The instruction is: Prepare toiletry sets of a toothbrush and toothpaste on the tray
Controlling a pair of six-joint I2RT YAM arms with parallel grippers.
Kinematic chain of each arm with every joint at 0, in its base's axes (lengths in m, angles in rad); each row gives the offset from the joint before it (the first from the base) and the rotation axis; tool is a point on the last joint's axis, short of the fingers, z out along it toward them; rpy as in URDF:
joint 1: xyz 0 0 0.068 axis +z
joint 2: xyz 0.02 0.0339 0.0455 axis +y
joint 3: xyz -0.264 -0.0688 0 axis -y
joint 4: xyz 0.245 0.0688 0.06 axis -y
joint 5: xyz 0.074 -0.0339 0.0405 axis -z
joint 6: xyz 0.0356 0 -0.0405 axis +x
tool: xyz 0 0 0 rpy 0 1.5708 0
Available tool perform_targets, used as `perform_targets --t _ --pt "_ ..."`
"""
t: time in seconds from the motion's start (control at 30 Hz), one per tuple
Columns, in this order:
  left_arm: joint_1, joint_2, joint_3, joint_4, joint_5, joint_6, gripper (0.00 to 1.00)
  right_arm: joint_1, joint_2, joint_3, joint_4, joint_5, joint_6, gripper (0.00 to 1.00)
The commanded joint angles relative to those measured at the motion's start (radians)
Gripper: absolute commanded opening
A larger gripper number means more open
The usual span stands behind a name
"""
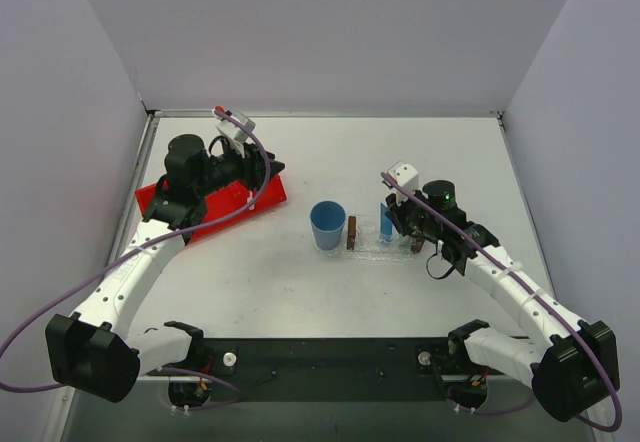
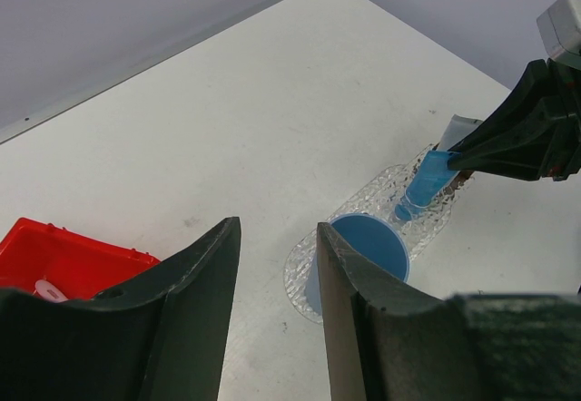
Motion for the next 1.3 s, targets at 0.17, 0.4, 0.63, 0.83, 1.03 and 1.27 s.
perform_targets --t 0.17,0.4,0.63,0.83,1.03,1.27 --pt "0.006 -0.029 0.014 0.013 0.020 -0.005 0.49 -0.012 0.004 0.024 0.003 -0.032 0.000 0.16" --pt "0.006 -0.029 0.017 0.010 0.025 -0.005 0.49 -0.013 0.007 0.035 -0.004 -0.024 0.000 0.25" --pt "0.006 -0.027 0.023 0.007 0.031 -0.003 0.49 -0.011 0.018 0.048 -0.009 -0.015 -0.002 0.26" --pt "0.006 -0.027 0.019 0.009 0.032 -0.001 0.49 -0.009 0.033 0.059 -0.008 -0.001 0.000 0.12" --pt "0.006 -0.027 0.016 0.009 0.032 0.003 0.49 -0.009 0.035 0.059 -0.011 0.008 0.000 0.04" --pt "0.006 -0.029 0.013 0.007 0.032 0.005 0.49 -0.009 0.035 0.053 -0.001 0.019 0.009 0.00"
